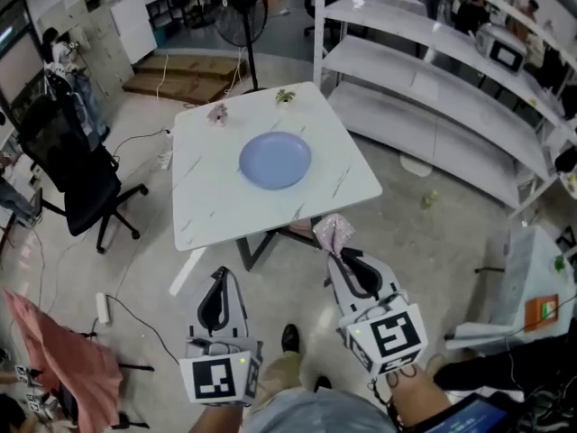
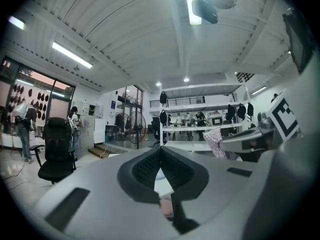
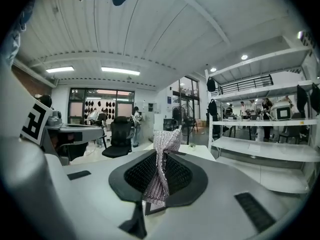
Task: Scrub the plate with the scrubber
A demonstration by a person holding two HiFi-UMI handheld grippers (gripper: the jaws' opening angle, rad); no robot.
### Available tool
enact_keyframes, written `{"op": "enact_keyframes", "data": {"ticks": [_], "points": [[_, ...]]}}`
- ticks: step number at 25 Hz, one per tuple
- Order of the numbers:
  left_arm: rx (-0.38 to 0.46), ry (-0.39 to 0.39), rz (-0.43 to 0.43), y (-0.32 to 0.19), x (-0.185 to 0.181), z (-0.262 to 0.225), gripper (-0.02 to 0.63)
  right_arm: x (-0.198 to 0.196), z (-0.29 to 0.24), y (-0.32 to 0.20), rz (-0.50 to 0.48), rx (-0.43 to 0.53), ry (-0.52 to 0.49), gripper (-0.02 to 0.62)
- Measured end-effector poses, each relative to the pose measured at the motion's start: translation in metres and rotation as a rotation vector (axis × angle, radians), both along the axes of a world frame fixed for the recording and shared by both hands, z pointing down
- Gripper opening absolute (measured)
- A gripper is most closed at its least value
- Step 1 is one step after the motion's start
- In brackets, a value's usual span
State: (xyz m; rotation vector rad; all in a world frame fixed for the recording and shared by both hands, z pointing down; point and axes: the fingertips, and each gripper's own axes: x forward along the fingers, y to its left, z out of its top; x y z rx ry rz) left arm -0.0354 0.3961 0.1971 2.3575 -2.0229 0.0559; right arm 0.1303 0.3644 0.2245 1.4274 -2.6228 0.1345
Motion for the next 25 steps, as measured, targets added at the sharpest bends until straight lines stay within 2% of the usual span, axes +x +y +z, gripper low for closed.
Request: {"op": "enact_keyframes", "data": {"ticks": [5, 10, 18, 25], "points": [[0.019, 0.009, 0.042, -0.067, -0.028, -0.019, 0.005, -0.029, -0.025, -0.063, 0.017, 0.033, 0.007, 0.063], [0.04, 0.016, 0.107, -0.114, -0.036, -0.03, 0.005, -0.039, -0.049, -0.102, 0.058, 0.086, 0.017, 0.063], [0.001, 0.009, 0.186, -0.162, -0.027, -0.006, 0.005, -0.031, -0.049, -0.144, 0.12, 0.109, 0.023, 0.063], [-0.056, -0.02, 0.204, -0.208, -0.02, 0.021, 0.005, -0.027, -0.026, -0.188, 0.134, 0.078, 0.019, 0.063]]}}
